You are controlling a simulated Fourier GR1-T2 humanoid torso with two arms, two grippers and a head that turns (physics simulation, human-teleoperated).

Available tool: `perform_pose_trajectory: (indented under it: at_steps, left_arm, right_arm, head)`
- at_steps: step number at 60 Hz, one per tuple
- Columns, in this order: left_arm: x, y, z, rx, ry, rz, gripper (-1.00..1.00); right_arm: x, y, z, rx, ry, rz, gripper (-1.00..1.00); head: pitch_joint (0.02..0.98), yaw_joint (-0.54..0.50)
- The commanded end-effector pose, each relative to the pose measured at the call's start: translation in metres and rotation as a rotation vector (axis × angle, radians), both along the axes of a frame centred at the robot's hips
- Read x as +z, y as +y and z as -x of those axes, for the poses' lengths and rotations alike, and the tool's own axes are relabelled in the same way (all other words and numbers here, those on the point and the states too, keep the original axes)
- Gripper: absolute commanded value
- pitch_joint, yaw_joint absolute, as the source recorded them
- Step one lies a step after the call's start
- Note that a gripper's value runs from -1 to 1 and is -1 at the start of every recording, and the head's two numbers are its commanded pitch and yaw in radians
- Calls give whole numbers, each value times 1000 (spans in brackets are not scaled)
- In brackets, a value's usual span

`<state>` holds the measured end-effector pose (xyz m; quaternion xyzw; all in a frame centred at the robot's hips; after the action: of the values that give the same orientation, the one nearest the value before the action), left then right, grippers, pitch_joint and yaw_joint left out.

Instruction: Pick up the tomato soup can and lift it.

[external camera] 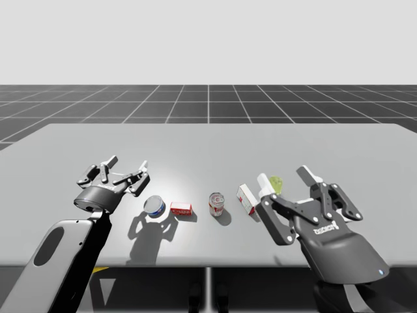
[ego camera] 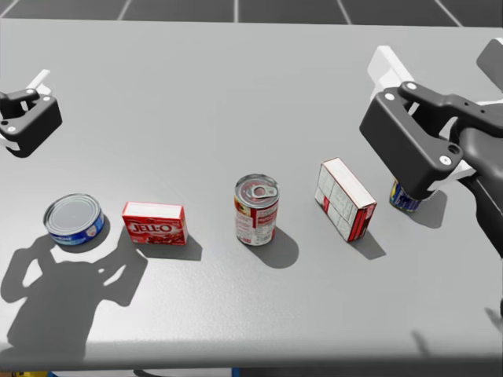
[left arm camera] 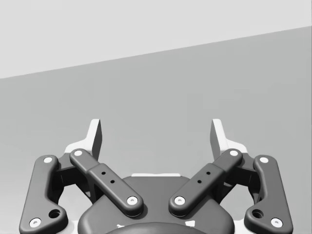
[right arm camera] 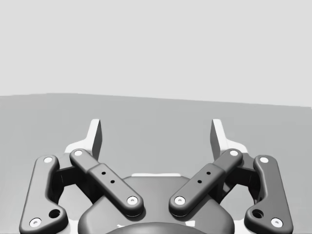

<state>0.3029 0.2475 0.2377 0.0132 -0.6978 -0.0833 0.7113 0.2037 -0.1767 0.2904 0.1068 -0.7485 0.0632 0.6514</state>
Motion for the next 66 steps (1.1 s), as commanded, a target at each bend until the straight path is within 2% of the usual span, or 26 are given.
perform_pose_trajectory:
  at_steps: [1, 7, 12, 15, 17, 20, 22, 27, 32, 45, 53, 55, 58, 61, 66]
  left_arm:
    - [0, 0, 0, -1, 1, 0, -1000]
    - [0, 0, 0, 0, 0, -1, -1000]
    - [-1, -1, 0, 1, 0, -1, -1000]
    - [-1, -1, 0, 1, 0, -2, -1000]
    - [0, -1, 0, 1, 0, -2, -1000]
    - [0, 0, 0, 1, 0, -2, -1000]
    - [0, -1, 0, 2, 0, -2, -1000]
    - [0, -1, 0, 3, 0, -2, -1000]
    - [-1, -1, 0, 2, 0, -2, -1000]
    - [-1, -1, 0, 3, 1, -1, -1000]
    - [-1, -1, 0, 2, 1, 1, -1000]
    - [-1, -1, 0, 2, 1, 1, -1000]
    - [-1, -1, 0, 2, 1, 1, -1000]
    - [-1, 0, 0, 3, 1, 2, -1000]
    - [-1, -1, 0, 2, 3, 3, -1000]
  right_arm:
    - [-19, 28, 30, 72, 64, -29, -1000]
    - [-42, 40, 35, 106, 112, -31, -1000]
    - [-59, 49, 36, 122, 137, -16, -1000]
    - [-73, 56, 35, 141, 178, -22, -1000]
    - [-85, 61, 35, 148, 183, 1, -1000]
    - [-92, 65, 34, 158, 212, -8, -1000]
    - [-102, 71, 35, 173, 239, 8, -1000]
    - [-117, 80, 33, 180, 281, 11, -1000]
    - [-126, 85, 30, 169, 296, 25, -1000]
    - [-148, 100, 8, 70, 310, 118, -1000]
    - [-152, 107, -7, 29, 320, 135, -1000]
    - [-151, 109, -9, 31, 330, 130, -1000]
    - [-153, 110, -13, 16, 321, 148, -1000]
    - [-153, 112, -20, 0, 328, 145, -1000]
    - [-157, 116, -30, -33, 304, 169, -1000]
  head:
    - [839, -42]
    - [838, -39]
    - [837, -40]
    - [837, -41]
    - [837, -40]
    - [837, -38]
    - [839, -36]
    - [839, -34]
    - [840, -33]
    - [837, -33]
    - [837, -31]
    - [837, -30]
    - [837, -29]
    - [837, -29]
    - [834, -31]
